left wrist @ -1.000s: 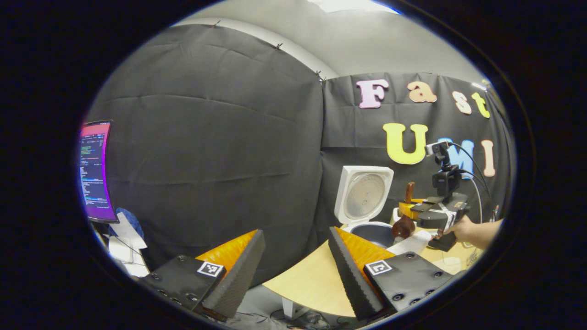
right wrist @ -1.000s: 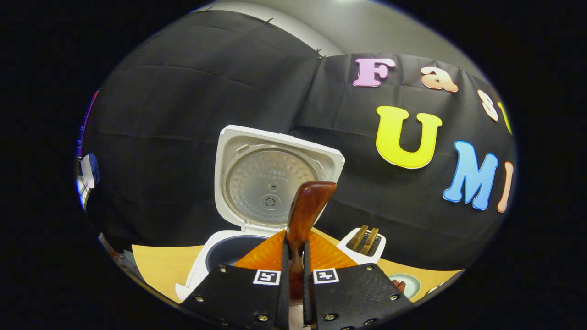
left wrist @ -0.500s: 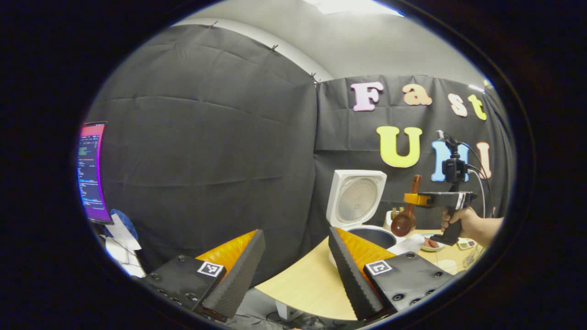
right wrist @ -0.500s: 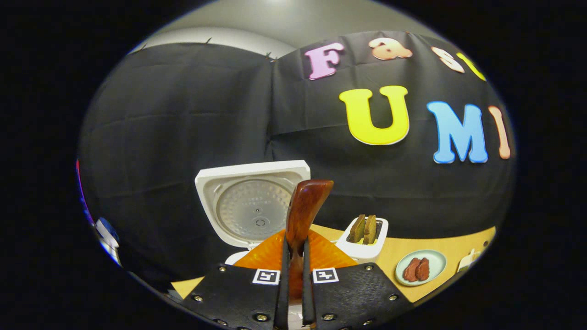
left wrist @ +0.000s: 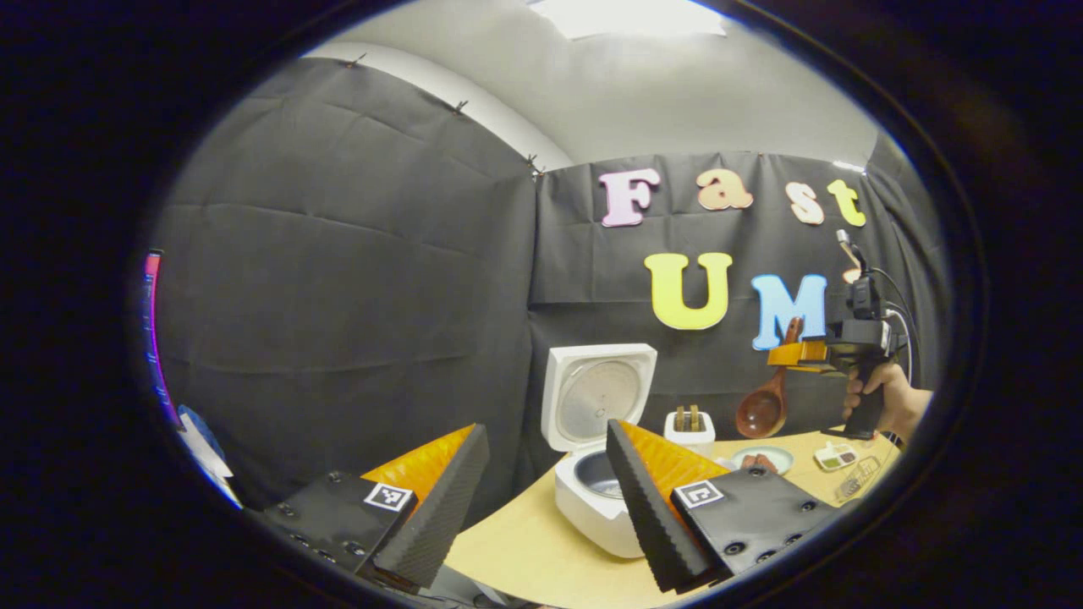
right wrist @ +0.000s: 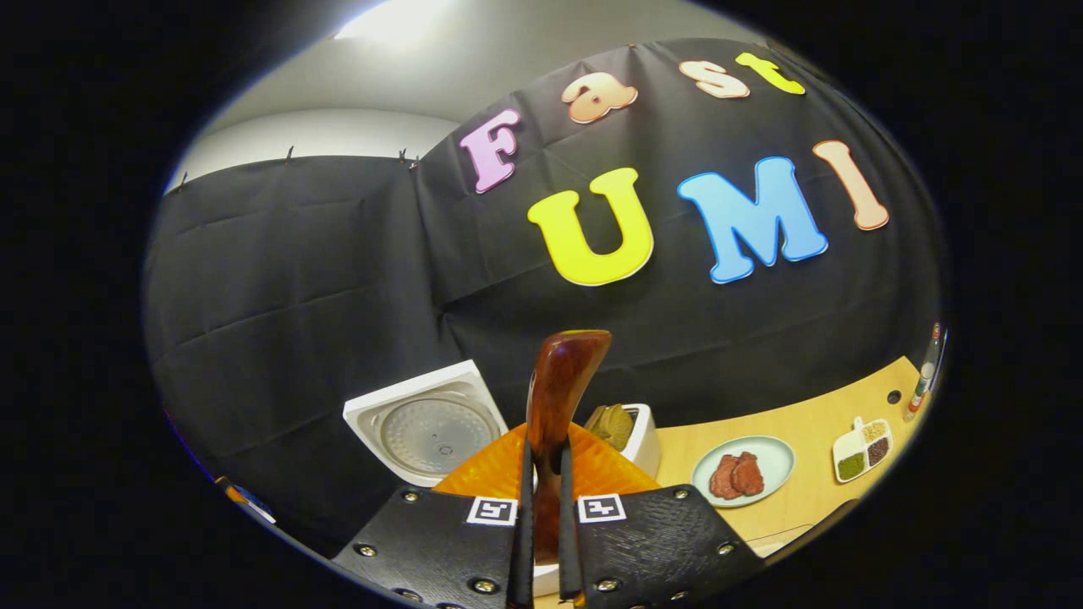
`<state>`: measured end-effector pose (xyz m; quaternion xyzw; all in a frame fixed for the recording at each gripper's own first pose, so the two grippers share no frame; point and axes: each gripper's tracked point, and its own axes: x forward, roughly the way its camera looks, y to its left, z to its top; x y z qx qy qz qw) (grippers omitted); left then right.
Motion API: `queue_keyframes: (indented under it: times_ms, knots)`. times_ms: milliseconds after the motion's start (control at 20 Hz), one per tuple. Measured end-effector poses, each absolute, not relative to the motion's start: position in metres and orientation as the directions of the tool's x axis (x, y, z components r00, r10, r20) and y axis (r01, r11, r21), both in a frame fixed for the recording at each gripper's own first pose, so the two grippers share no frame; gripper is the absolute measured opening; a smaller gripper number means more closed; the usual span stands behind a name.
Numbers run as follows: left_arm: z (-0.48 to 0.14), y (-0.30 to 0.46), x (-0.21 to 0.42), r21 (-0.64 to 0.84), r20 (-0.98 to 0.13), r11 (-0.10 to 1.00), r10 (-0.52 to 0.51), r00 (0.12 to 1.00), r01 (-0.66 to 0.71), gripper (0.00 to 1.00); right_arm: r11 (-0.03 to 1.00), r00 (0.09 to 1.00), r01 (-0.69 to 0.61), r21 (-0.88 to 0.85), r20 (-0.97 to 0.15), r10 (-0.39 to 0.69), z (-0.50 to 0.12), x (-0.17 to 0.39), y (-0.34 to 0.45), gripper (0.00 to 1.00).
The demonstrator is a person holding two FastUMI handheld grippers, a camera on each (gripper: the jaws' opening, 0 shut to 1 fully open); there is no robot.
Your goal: Close the left gripper, press the button to open the rice cooker; take a wooden spoon from the chopstick holder with the right hand, scoop a spoonful of rice and pour it into the rice cooker, then put the wooden spoon back into the chopstick holder.
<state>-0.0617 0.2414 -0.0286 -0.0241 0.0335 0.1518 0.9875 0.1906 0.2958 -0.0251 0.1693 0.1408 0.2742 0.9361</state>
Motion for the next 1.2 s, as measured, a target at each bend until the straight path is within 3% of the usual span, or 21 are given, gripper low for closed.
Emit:
queue_keyframes:
  times_ms: [650, 1200]
  knots:
    - [0.005, 0.148, -0.007, -0.071, 0.0, 0.98, 0.184, 0.983, -0.184, 0.96, 0.915, 0.929, -0.182, 0.361, -0.242, 0.28, -0.063, 0.2, 0.08, 0.12]
    - [0.018, 0.081, 0.013, -0.026, -0.003, 0.994, 0.109, 0.994, -0.109, 0.96, 0.962, 0.926, 0.037, 0.269, -0.371, 0.068, -0.154, 0.182, -0.054, 0.12]
